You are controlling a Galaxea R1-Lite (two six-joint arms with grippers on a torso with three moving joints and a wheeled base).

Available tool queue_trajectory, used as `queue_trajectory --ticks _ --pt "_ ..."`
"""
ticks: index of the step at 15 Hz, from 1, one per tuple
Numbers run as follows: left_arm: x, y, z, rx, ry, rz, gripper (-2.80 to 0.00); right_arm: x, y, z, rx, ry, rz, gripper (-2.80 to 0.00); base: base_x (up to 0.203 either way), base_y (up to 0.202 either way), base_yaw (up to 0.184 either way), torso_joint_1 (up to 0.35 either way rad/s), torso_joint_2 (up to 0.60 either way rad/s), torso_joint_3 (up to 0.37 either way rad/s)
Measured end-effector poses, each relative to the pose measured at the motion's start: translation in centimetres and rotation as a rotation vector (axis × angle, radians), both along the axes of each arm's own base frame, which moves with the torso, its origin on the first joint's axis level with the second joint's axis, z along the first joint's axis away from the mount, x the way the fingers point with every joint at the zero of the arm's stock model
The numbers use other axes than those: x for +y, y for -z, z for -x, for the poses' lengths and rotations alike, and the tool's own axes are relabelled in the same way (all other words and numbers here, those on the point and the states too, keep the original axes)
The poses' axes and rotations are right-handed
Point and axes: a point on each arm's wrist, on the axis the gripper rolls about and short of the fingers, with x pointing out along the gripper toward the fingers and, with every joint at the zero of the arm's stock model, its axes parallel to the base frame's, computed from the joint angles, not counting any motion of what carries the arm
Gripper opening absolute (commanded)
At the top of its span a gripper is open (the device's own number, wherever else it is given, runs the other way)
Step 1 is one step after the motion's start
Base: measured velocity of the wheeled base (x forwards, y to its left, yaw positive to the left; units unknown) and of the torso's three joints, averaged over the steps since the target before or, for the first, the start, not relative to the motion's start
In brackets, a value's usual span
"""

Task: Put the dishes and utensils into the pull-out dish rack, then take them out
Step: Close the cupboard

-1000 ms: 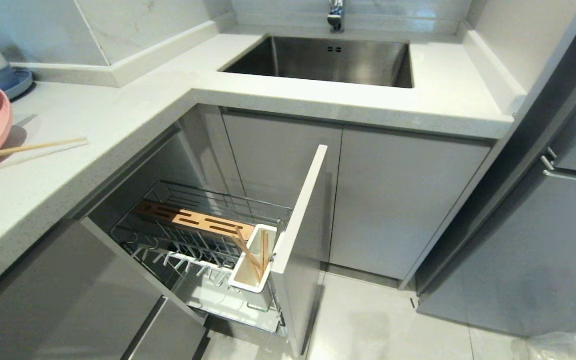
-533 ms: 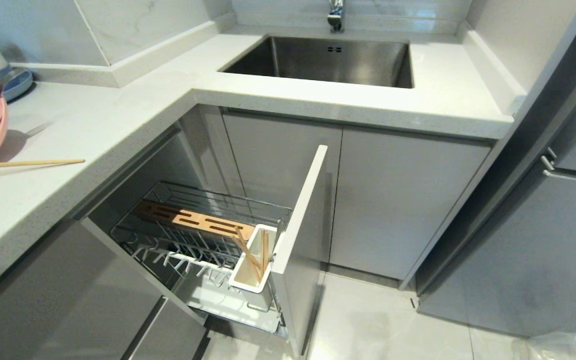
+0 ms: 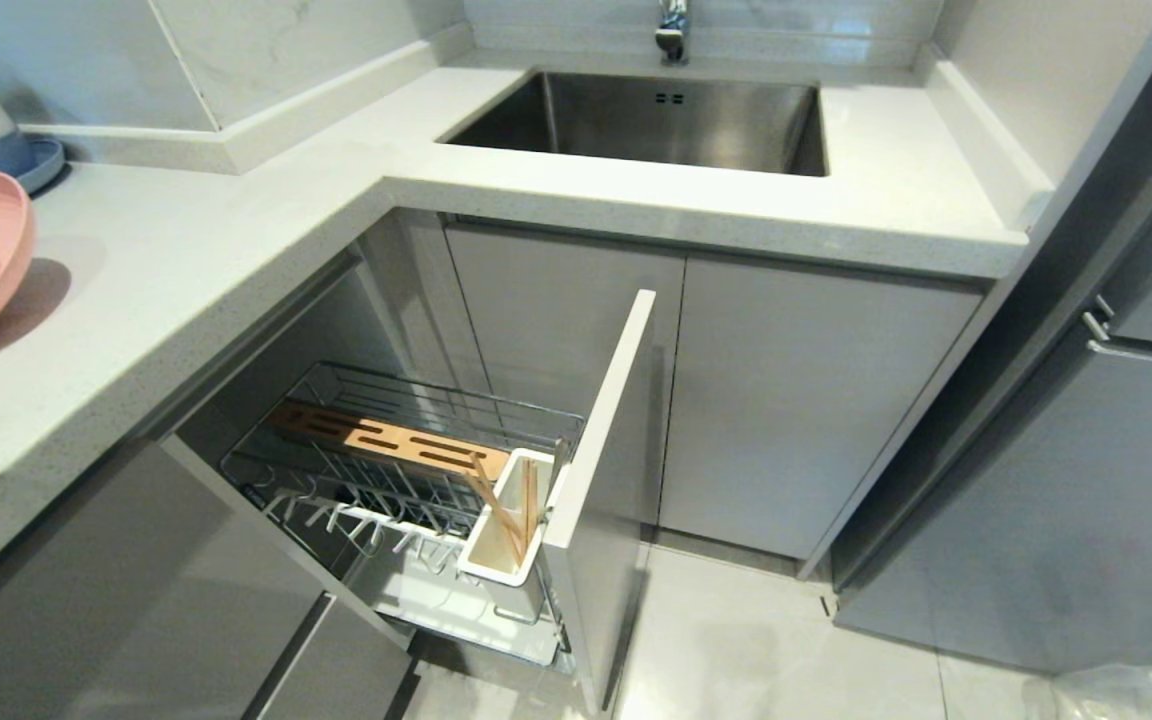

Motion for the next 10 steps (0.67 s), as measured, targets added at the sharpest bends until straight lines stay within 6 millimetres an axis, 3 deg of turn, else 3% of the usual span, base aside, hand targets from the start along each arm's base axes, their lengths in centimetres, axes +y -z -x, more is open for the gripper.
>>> queue_trajectory --ticks 10 --pt "-0.7 -3.8 3.4 -0.090 -0.084 -0.095 0.00 0.0 0.0 0.0 0.000 0.000 0.000 -2.80 0.000 0.000 0.000 0.000 0.00 0.000"
